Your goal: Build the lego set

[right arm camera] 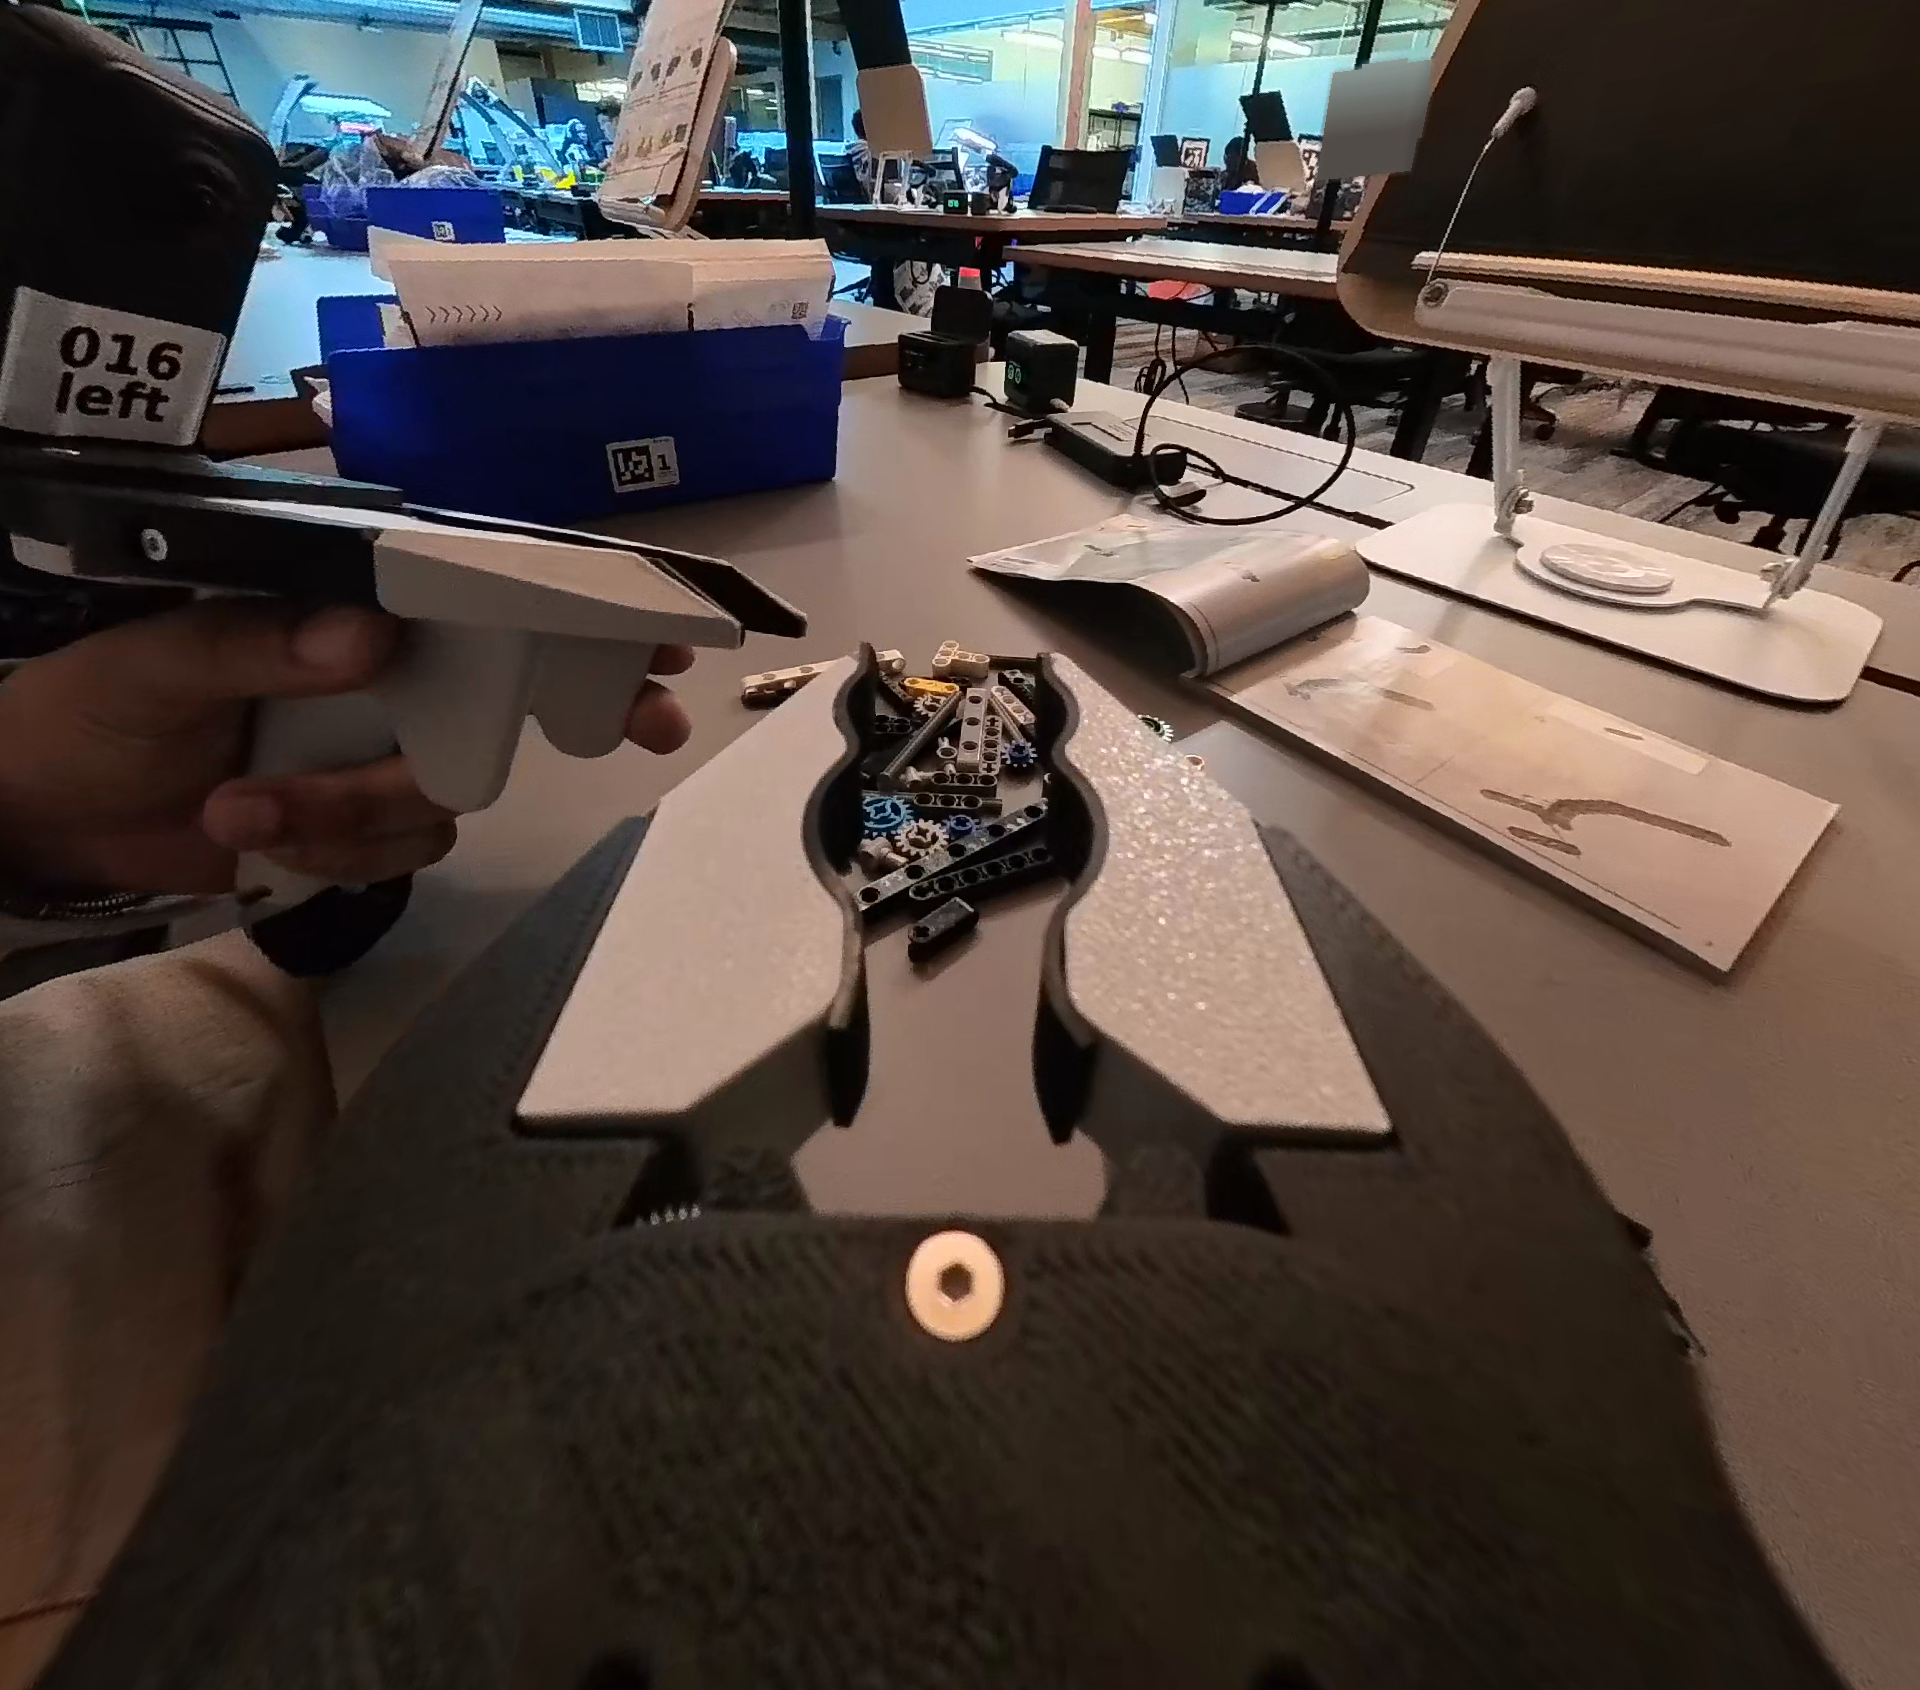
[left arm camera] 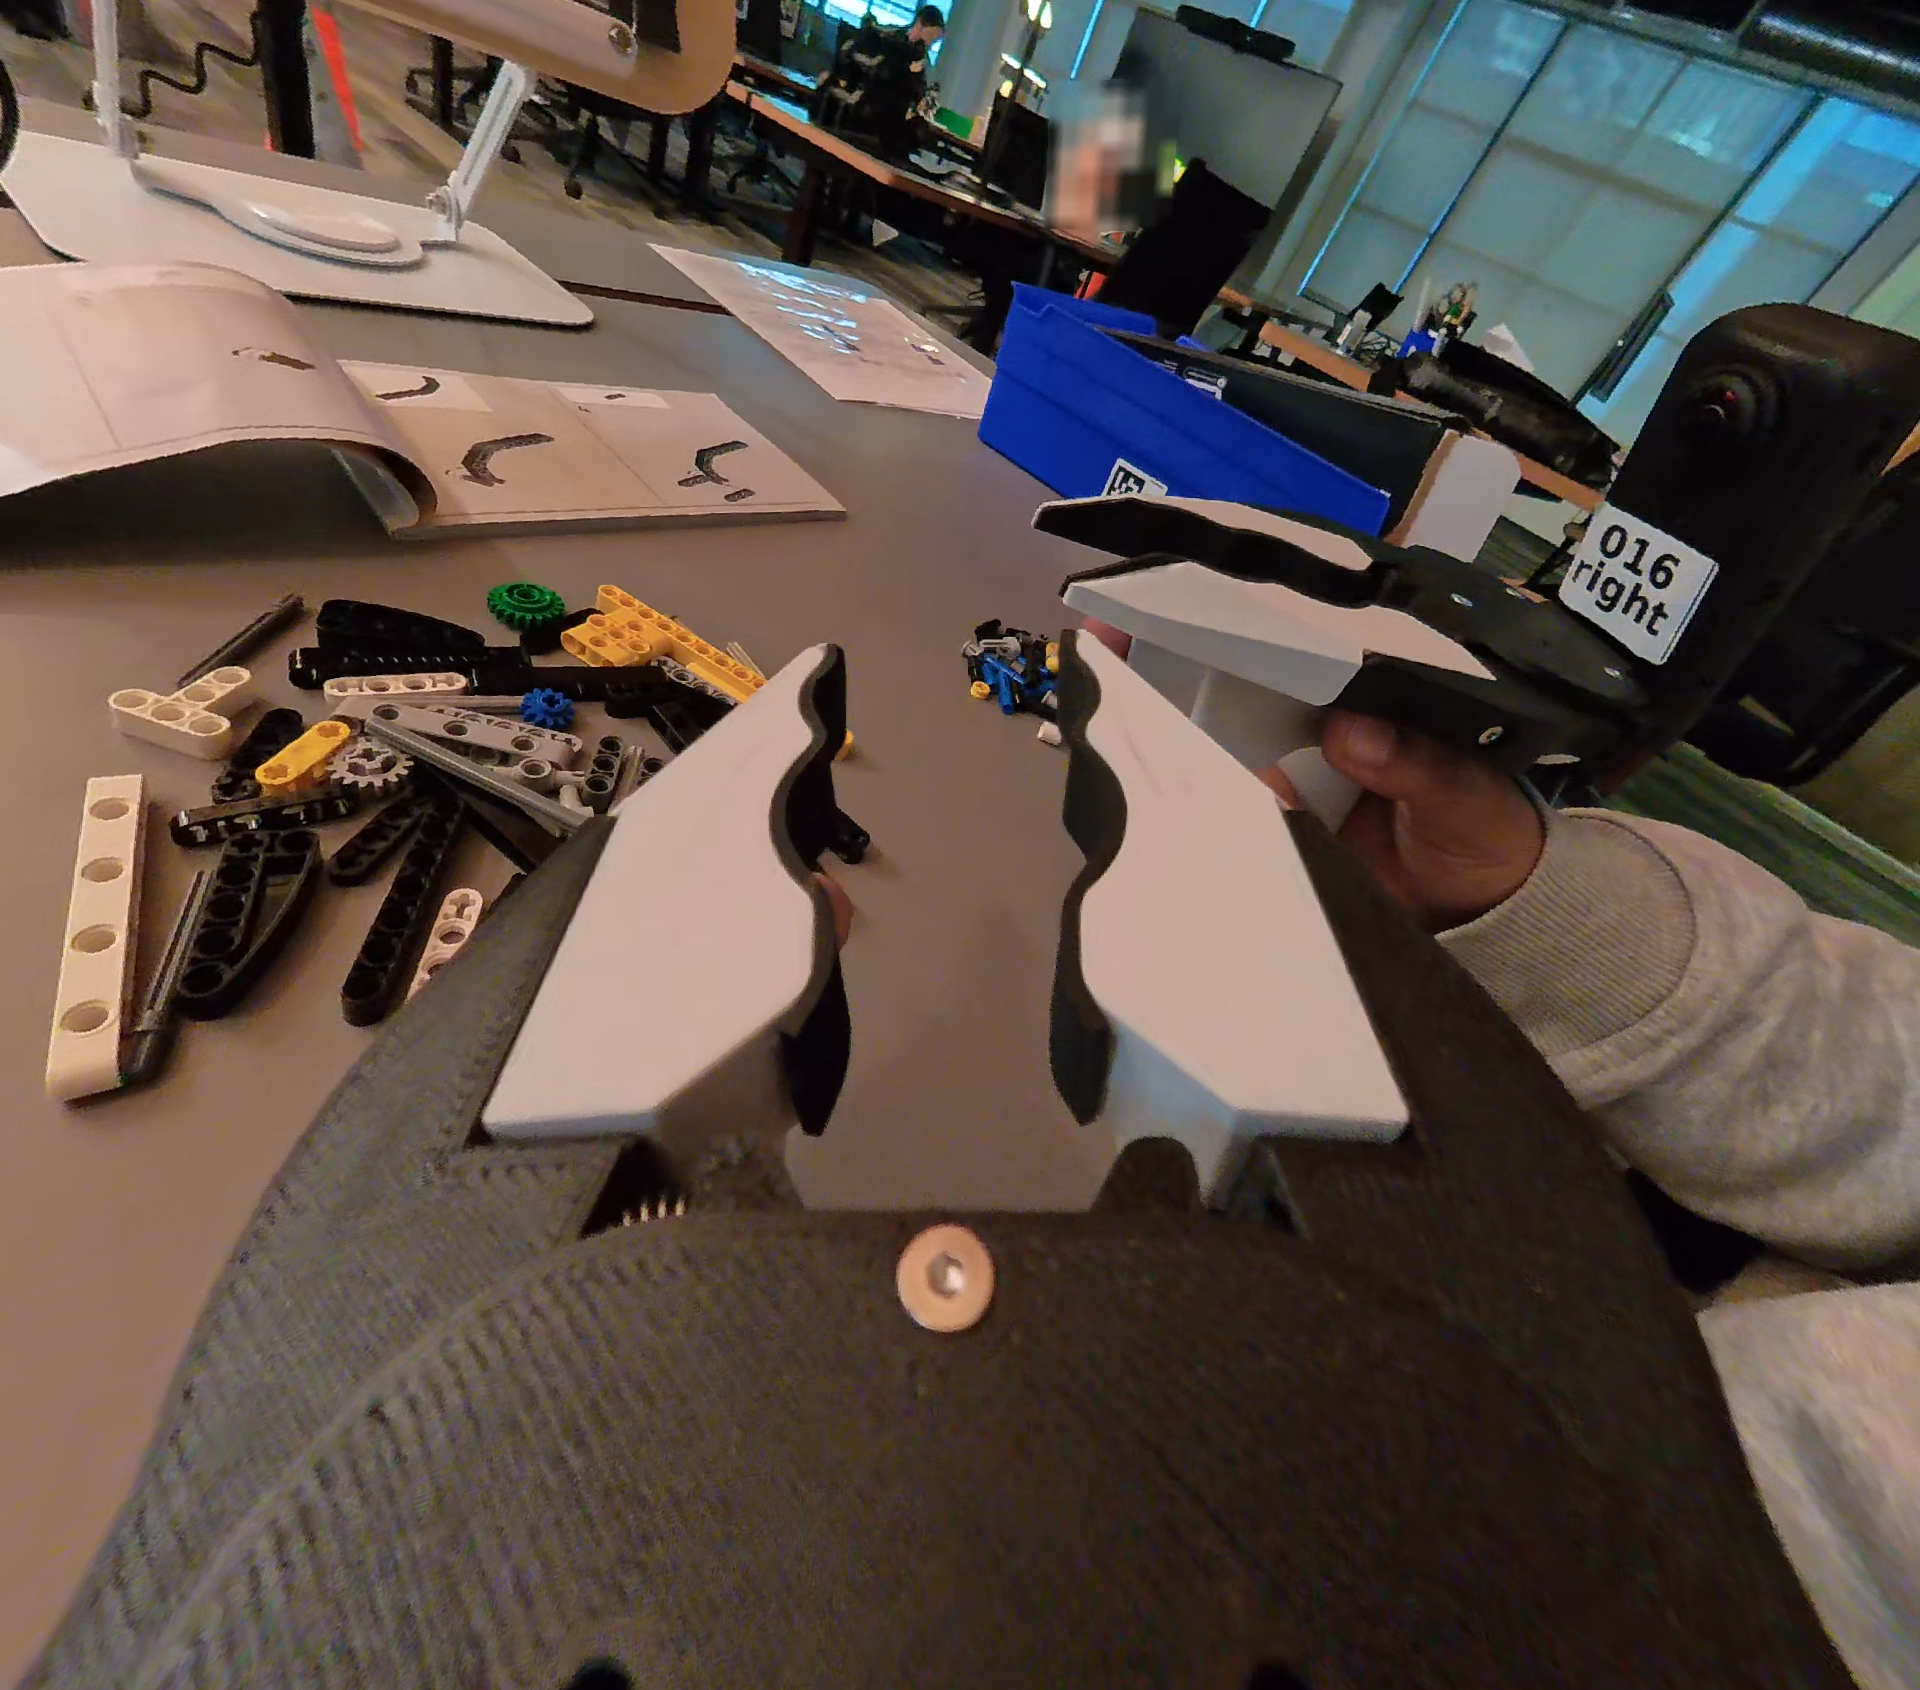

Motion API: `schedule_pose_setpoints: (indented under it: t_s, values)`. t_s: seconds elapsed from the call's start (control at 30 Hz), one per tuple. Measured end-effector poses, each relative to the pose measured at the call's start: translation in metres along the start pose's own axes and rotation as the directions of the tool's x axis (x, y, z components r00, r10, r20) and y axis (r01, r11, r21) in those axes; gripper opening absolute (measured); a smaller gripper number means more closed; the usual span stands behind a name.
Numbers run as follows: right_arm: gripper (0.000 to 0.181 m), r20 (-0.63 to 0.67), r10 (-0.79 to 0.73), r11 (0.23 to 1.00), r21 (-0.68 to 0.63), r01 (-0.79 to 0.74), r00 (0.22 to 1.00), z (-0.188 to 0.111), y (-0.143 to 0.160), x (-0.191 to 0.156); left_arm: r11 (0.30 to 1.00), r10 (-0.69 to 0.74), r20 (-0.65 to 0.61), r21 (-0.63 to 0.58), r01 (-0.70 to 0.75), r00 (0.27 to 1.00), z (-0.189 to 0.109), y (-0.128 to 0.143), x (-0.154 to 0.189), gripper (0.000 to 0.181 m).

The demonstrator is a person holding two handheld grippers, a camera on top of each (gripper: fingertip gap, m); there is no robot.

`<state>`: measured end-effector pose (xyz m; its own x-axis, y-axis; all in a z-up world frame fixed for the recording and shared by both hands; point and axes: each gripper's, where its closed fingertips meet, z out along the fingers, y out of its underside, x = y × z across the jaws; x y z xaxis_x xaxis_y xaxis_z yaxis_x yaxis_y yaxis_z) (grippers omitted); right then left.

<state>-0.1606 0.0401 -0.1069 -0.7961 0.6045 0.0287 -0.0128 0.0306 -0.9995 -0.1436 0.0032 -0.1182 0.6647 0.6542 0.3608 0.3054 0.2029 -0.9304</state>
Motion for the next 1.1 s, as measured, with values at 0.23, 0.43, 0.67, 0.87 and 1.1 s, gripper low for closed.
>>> schedule_pose_setpoints:
  t_s: [0.23, 0.43, 0.67, 0.87, 1.1]
  values:
    - [0.028, -0.002, -0.004, 1.000, -0.003, 0.004, 1.000, 0.0002, 0.0003, -0.0003, 1.000, -0.015, 0.005, 0.014, 0.015, 1.000, -0.0008, -0.0019, -0.0020, 0.040]
    - [0.028, -0.005, 0.000, 1.000, -0.002, 0.000, 1.000, 0.0001, 0.0002, 0.0005, 1.000, -0.019, 0.008, 0.018, 0.019, 1.000, -0.0011, -0.0022, -0.0027, 0.039]
    - [0.028, -0.007, 0.000, 1.000, -0.004, 0.000, 1.000, 0.0005, 0.0005, 0.0006, 1.000, -0.022, 0.014, 0.022, 0.022, 1.000, -0.0013, -0.0025, -0.0034, 0.035]
    - [0.027, -0.009, -0.002, 1.000, -0.005, 0.002, 1.000, 0.0007, 0.0005, 0.0006, 1.000, -0.019, 0.020, 0.017, 0.019, 1.000, -0.0010, -0.0013, -0.0040, 0.033]
    - [0.028, -0.010, 0.000, 1.000, -0.006, 0.000, 1.000, 0.0010, 0.0008, 0.0007, 1.000, -0.020, 0.027, 0.016, 0.019, 0.999, -0.0009, -0.0008, -0.0052, 0.031]
